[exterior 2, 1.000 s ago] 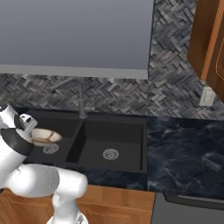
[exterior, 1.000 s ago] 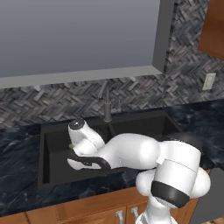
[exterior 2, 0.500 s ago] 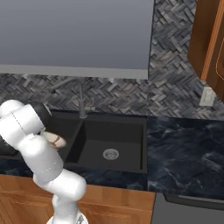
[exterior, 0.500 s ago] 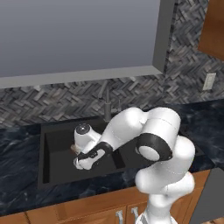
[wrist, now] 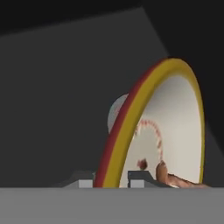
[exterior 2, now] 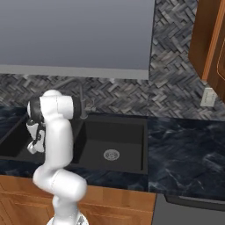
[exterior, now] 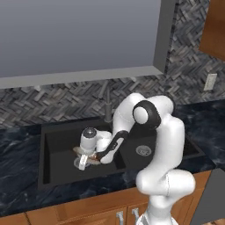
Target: Pick the mushroom from the cabinet and place it in the bowl. Then pick the bowl and place it in the sink. Then turn on the sink facuet.
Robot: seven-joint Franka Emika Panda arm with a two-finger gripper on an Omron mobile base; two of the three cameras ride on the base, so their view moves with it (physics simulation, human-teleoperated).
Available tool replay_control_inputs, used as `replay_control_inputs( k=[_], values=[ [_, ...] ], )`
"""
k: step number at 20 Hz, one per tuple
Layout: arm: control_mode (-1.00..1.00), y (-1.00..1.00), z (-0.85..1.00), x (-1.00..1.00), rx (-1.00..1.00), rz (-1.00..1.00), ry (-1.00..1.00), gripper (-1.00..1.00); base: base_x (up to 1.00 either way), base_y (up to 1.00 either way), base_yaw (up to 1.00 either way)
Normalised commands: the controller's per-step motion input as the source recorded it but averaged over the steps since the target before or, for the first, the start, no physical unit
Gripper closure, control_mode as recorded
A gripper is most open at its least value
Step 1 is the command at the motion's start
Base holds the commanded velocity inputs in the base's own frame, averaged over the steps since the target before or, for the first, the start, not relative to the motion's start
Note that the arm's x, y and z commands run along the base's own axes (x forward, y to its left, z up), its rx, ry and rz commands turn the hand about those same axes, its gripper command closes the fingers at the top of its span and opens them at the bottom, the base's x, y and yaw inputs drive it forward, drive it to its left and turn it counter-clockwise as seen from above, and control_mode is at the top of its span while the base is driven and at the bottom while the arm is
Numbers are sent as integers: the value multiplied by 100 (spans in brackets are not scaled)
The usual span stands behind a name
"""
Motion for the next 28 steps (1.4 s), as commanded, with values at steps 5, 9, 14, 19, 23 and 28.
replay_control_inputs(
  k=[5, 9, 14, 19, 23, 28],
  values=[
    [-100, 37, -38, 50, 0, -5, 3, 100, 0, 0, 0],
    [-100, 51, -38, 57, 0, -5, 1, 100, 0, 0, 0],
    [-100, 42, -24, 51, 0, -5, 2, 100, 0, 0, 0],
    [-100, 13, 21, 8, 0, -7, 0, -100, 0, 0, 0],
    [-100, 0, 88, 0, 0, -15, 0, -100, 0, 0, 0],
    [-100, 0, 100, 0, 0, -19, 0, -100, 0, 0, 0]
  ],
)
